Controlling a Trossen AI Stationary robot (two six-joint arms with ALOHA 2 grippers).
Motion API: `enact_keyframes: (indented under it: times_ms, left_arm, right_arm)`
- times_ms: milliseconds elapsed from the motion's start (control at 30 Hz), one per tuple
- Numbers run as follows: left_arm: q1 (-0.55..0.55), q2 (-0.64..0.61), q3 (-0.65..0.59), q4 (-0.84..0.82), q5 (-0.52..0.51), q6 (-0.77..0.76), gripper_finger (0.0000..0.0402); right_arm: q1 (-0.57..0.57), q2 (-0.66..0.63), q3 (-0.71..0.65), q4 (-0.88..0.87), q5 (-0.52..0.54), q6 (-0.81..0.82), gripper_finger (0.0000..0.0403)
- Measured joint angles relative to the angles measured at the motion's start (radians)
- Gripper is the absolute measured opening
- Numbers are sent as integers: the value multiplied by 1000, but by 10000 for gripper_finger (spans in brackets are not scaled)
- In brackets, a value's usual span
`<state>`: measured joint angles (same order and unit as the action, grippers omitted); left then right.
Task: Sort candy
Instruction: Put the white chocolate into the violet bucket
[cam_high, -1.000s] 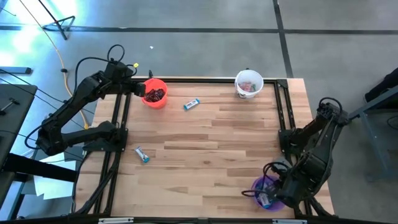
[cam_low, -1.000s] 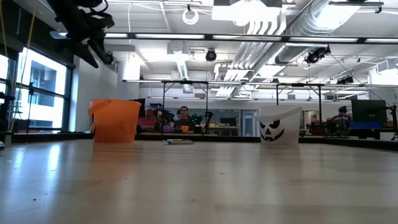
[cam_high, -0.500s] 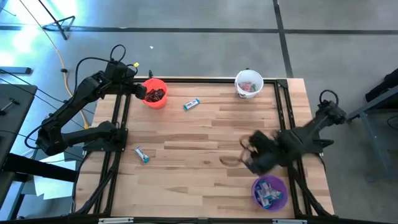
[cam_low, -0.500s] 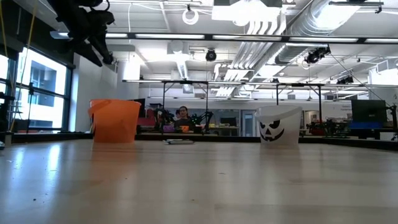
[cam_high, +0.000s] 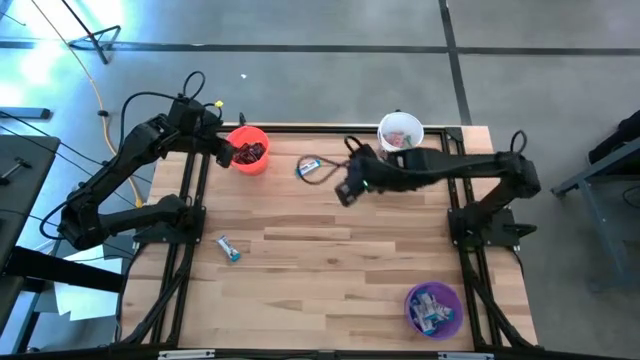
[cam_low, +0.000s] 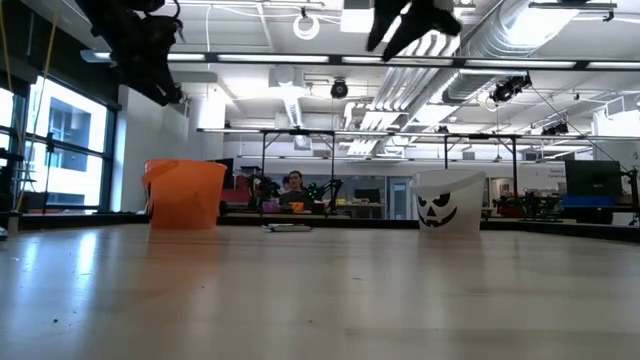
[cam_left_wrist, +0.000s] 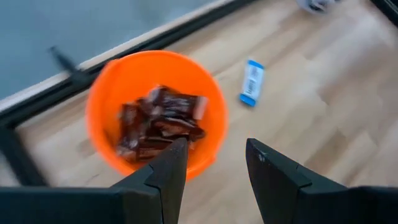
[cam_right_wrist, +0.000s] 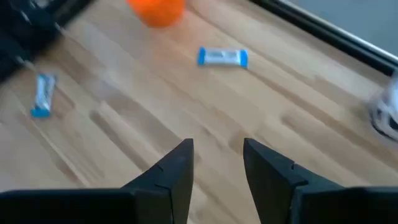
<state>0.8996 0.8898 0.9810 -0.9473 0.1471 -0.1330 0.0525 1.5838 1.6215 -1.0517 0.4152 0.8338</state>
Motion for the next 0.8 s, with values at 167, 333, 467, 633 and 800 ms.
enact_keyframes:
  times_ms: [167,333,467,633,800]
  left_arm:
    - [-8,3,0,12,163,193,152]
    - [-28,34,0,27,189,328,152]
    - [-53,83,0,26,204,385,152]
    - [-59,133,0,26,106,305,152]
    - [-59,128,0,45,-25,200,152]
  right_arm:
    - [-88,35,0,78,-58,-55,132]
    - [-120,58,0,75,-86,-144,132]
    - [-130,88,0,87,-82,-238,132]
    - [-168,129,0,94,-80,17,132]
    - [-184,183,0,122,100,334,132]
